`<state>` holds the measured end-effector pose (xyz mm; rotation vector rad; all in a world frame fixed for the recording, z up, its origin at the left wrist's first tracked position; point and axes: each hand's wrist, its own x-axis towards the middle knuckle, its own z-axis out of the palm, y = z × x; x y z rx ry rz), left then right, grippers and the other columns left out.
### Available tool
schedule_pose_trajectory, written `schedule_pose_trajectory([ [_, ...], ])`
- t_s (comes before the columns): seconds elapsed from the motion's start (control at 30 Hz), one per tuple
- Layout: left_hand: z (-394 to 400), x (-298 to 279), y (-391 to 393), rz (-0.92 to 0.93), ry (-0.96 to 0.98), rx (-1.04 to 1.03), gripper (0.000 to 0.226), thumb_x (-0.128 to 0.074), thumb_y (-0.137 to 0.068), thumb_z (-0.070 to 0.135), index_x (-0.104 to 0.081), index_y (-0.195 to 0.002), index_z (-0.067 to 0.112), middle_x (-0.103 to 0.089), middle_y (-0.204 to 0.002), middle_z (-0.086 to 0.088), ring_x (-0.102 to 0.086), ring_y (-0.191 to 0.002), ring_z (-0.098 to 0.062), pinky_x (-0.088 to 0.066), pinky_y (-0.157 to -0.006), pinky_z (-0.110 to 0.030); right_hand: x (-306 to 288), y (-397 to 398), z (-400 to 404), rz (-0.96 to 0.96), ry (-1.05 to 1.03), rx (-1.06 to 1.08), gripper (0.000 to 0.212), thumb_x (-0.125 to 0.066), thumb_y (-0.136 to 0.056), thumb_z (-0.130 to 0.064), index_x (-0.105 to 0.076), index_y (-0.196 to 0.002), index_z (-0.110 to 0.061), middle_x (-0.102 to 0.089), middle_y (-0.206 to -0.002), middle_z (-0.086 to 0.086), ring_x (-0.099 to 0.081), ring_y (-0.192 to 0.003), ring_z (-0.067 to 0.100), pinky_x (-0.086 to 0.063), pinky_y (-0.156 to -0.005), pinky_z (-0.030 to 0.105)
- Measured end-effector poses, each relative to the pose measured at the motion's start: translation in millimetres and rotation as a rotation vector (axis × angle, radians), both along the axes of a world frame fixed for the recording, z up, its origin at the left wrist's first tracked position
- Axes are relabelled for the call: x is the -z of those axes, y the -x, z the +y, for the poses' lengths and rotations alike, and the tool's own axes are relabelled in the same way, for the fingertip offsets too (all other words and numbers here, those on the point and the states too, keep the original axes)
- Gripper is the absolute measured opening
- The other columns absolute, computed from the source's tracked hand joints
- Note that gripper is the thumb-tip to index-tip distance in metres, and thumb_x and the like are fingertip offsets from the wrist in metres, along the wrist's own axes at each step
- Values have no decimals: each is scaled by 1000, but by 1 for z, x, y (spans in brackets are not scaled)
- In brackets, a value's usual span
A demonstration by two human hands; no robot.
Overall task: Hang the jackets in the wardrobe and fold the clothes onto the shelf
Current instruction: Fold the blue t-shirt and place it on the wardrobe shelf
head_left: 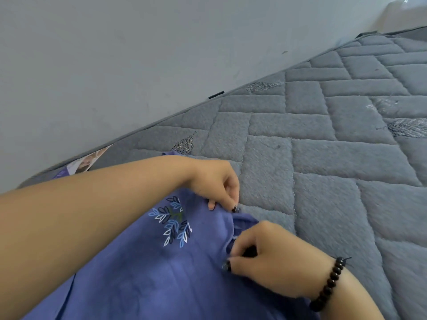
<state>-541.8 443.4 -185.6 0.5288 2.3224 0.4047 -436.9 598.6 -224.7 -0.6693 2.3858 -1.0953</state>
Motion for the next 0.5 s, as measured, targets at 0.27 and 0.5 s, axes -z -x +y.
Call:
schedule_pose_trajectory([
  [0.27, 15, -28, 35, 347, -626, -406, 17, -64, -91, 10, -52, -79, 15, -63, -68, -1, -68, -55, -9, -48, -46, -19, 6, 20, 24, 452, 142, 991, 4, -69, -80, -13, -70, -78, -16, -67, -73, 1, -60, -73, 23, -36, -66, 27],
  [0.5, 29, -12, 66, 471, -471, -355, 26, -57, -95, 21, -50, -120, 21, -55, -126, -2, -63, -107, -22, -47, -91, -31, 24, 27, 27, 457, 70, 1101, 41, -68, -82, -10, -60, -123, -5, -62, -110, 10, -59, -101, 28, -34, -82, 21],
])
